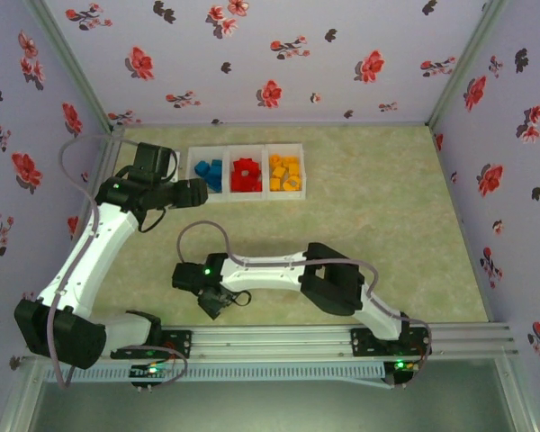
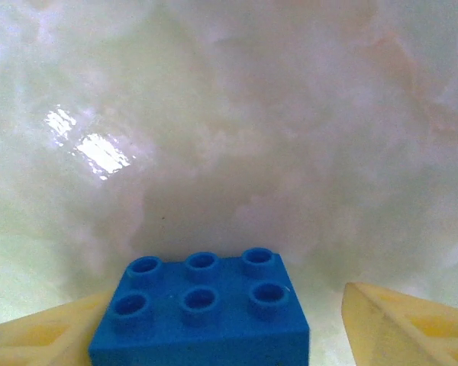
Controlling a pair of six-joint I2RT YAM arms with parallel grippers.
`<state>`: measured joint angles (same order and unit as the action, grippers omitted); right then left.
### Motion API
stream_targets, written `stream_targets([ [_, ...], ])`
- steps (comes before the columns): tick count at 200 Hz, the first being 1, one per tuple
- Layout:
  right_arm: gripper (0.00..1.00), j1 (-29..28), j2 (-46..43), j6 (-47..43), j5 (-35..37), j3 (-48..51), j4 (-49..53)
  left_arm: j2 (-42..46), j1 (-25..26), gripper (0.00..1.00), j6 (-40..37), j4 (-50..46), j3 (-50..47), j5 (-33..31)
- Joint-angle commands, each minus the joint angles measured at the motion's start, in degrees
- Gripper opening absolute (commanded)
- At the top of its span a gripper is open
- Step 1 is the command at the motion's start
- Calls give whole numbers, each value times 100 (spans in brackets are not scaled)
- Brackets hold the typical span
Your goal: Sort the legos into containers by color
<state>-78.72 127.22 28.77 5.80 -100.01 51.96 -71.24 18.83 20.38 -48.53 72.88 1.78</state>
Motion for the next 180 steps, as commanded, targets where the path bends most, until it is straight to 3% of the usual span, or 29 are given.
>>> stream_targets([
  [1, 70, 48, -158, -368, 40, -45, -45, 78, -62, 81, -78, -137, 101, 18],
  [30, 64, 67, -112, -460, 17, -75, -48, 69, -68, 81, -87, -156, 129, 15],
  [65, 49, 110, -157, -461, 56, -59, -88, 90, -70, 80, -87, -174, 134, 7],
  [128, 45, 853, -1197, -517, 127, 394, -366, 145, -139, 80, -37, -356, 468, -51],
  [180, 44, 1803, -1551, -1007, 122, -170, -386, 159, -250, 80, 73, -542, 774, -239],
])
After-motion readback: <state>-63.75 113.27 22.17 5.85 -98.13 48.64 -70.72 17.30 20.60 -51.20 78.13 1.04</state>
